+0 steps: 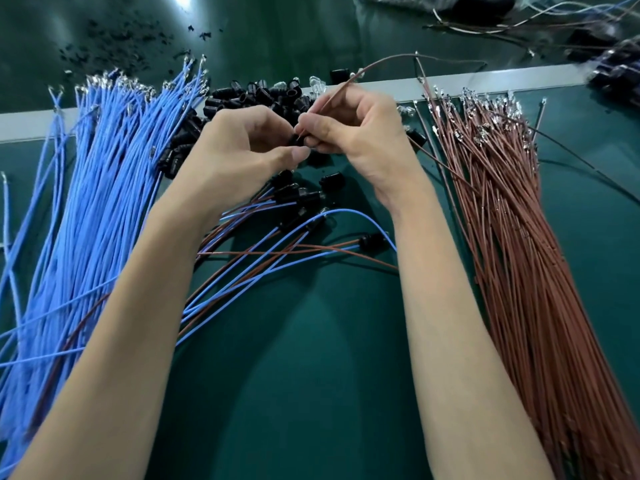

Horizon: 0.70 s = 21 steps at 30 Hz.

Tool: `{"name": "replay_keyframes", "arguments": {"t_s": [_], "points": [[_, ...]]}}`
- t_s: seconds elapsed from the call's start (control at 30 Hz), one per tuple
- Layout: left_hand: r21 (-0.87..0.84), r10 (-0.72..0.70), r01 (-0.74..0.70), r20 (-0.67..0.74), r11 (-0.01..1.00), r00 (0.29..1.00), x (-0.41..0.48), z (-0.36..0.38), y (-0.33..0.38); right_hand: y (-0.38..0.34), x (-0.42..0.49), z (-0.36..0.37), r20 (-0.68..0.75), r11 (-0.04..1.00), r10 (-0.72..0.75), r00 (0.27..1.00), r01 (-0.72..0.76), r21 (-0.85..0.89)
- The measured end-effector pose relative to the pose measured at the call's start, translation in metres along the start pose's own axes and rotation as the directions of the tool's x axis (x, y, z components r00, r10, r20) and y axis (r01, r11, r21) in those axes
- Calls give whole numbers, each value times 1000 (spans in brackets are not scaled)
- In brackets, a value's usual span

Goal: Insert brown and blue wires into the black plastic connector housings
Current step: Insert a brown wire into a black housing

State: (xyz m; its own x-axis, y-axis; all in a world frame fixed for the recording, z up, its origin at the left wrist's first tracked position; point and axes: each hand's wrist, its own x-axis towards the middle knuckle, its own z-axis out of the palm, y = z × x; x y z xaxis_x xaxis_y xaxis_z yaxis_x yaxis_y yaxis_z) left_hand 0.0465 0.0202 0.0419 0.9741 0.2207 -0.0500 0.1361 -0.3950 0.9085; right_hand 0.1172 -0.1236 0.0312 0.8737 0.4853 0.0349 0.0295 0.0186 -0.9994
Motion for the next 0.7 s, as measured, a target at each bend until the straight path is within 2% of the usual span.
{"name": "replay_keyframes", "arguments": {"t_s": [0.2, 0.47, 0.7], "points": [[-42, 28, -30, -48, 999, 998, 0, 1, 2, 0, 1, -2, -76, 1000, -16, 997, 15, -10], [-26, 48, -51, -83, 998, 995, 0, 2, 2, -1, 0, -2, -21, 997, -36, 999, 34, -65], [74, 88, -83, -64, 994, 994, 0, 2, 2, 0, 2, 0, -12, 995, -5, 1000, 3, -95]]}}
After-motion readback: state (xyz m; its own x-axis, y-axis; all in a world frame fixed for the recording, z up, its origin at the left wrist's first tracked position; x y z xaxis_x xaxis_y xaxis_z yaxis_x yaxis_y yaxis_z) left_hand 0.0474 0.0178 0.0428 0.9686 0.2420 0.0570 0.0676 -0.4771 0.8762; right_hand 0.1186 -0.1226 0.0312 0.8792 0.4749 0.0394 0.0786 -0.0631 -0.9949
